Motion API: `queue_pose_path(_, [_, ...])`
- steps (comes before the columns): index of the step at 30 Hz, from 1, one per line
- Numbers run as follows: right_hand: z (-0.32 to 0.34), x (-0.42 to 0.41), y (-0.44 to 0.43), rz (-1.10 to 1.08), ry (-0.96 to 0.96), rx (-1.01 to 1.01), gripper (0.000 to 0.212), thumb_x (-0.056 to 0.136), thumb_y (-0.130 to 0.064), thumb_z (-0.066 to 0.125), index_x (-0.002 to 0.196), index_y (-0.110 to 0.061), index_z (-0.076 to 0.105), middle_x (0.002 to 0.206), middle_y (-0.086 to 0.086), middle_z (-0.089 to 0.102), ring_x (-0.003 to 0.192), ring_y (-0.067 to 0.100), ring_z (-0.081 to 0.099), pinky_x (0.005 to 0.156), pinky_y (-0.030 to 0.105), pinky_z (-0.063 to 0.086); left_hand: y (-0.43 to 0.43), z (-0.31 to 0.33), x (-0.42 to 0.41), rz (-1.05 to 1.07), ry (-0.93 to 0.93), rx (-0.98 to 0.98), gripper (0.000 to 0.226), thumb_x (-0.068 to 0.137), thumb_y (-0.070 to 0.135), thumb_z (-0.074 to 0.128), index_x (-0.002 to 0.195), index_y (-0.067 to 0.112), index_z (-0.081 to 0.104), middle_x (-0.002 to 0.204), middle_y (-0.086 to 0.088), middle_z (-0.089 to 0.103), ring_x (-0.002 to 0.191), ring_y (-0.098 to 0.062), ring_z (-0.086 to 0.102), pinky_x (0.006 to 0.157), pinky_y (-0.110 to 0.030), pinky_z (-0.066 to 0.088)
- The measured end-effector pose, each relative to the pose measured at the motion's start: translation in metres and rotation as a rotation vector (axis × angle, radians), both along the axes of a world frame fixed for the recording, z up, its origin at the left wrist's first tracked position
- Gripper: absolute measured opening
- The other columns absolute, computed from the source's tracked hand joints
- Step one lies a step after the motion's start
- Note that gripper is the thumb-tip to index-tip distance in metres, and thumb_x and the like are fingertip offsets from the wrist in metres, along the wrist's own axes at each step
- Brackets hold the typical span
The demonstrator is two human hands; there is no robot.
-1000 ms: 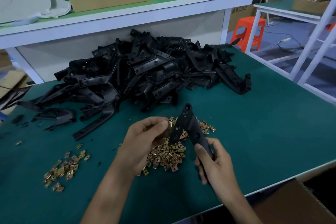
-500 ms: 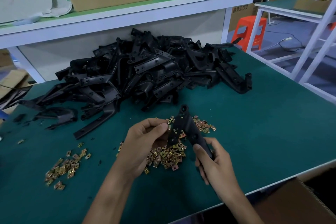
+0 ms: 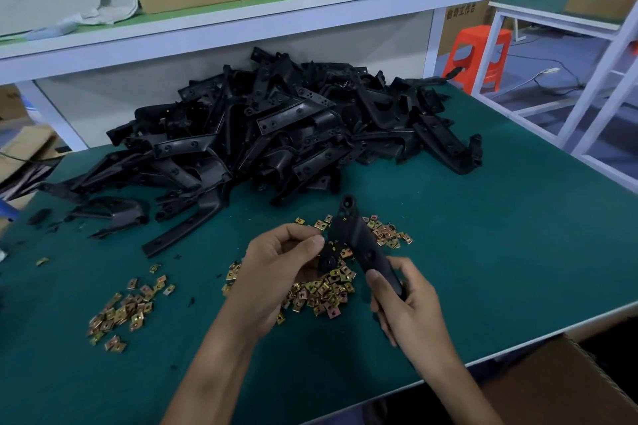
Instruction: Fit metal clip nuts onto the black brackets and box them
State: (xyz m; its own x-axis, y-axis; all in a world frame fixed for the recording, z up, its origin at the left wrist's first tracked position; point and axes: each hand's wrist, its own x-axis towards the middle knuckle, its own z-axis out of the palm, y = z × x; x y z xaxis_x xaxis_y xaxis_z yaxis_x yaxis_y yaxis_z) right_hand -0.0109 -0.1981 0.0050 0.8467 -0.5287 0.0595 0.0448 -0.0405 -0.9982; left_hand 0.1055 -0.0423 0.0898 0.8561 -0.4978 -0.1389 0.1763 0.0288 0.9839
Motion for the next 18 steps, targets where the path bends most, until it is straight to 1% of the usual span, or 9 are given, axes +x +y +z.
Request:
queue_pose_path(2, [-0.0008,-0.0001,-0.0004,0.005,0.005,-0.011,0.008,0.102,-0.026,0.062,0.096,-0.031,0.063,0.064,0.005,0.06,0.045,0.017,0.046,0.041,0.029,0.036,0.0003,-0.0006,0.0,0.018,0.028,-0.022,0.006,0.092,0.01,0.068,0.094,0.008,0.073,0.098,-0.019,0.073,0.081,-0.022,0.068,0.068,-0.029,0.058])
queue_pose_path(6, [-0.0015,0.0004,-0.0011,0.005,0.005,-0.015,0.007,0.102,-0.026,0.062,0.097,-0.03,0.063,0.063,0.006,0.061,0.045,0.016,0.046,0.042,0.027,0.037,0.0018,0.0,0.0005,0.015,0.072,-0.076,0.007,0.092,0.009,0.068,0.09,0.011,0.074,0.096,-0.015,0.074,0.079,-0.02,0.07,0.064,-0.026,0.057])
queue_pose_path(9, [-0.0018,0.0007,-0.001,-0.003,0.011,-0.023,0.007,0.101,-0.028,0.063,0.095,-0.032,0.063,0.063,0.005,0.061,0.044,0.015,0.047,0.042,0.026,0.037,0.0008,0.0002,-0.0007,0.006,0.025,-0.027,0.005,0.092,0.009,0.068,0.092,0.01,0.073,0.096,-0.013,0.075,0.082,-0.021,0.069,0.069,-0.029,0.06])
queue_pose_path(12, [-0.0014,0.0004,0.0002,-0.009,0.018,-0.058,0.005,0.1,-0.031,0.063,0.095,-0.032,0.062,0.061,0.004,0.061,0.045,0.013,0.048,0.043,0.027,0.038,0.0024,0.0025,0.0003,-0.01,-0.029,0.029,0.006,0.092,0.009,0.07,0.089,0.011,0.075,0.088,-0.01,0.074,0.08,-0.02,0.069,0.074,-0.032,0.061])
queue_pose_path(14, [-0.0012,0.0005,0.0014,-0.018,0.028,-0.096,0.004,0.099,-0.032,0.064,0.096,-0.033,0.061,0.061,0.003,0.061,0.045,0.012,0.049,0.043,0.027,0.038,0.0039,0.0041,0.002,-0.014,-0.065,0.072,0.006,0.09,0.008,0.072,0.088,0.011,0.076,0.087,-0.013,0.074,0.079,-0.022,0.07,0.075,-0.034,0.061])
queue_pose_path(16, [-0.0005,0.001,0.0027,-0.022,0.034,-0.133,0.005,0.098,-0.033,0.065,0.096,-0.033,0.061,0.061,0.003,0.062,0.046,0.012,0.05,0.043,0.027,0.039,0.0043,0.005,0.0022,-0.022,-0.087,0.106,0.004,0.09,0.006,0.072,0.092,0.009,0.073,0.09,-0.018,0.074,0.078,-0.022,0.069,0.071,-0.03,0.06])
queue_pose_path(18, [-0.0002,0.0011,0.0038,-0.021,0.038,-0.163,0.007,0.098,-0.034,0.066,0.096,-0.032,0.06,0.061,0.002,0.062,0.046,0.012,0.05,0.044,0.026,0.04,0.0039,0.0045,0.0017,-0.06,-0.093,0.126,0.013,0.09,0.006,0.072,0.102,0.01,0.069,0.088,-0.018,0.073,0.078,-0.022,0.069,0.07,-0.027,0.059])
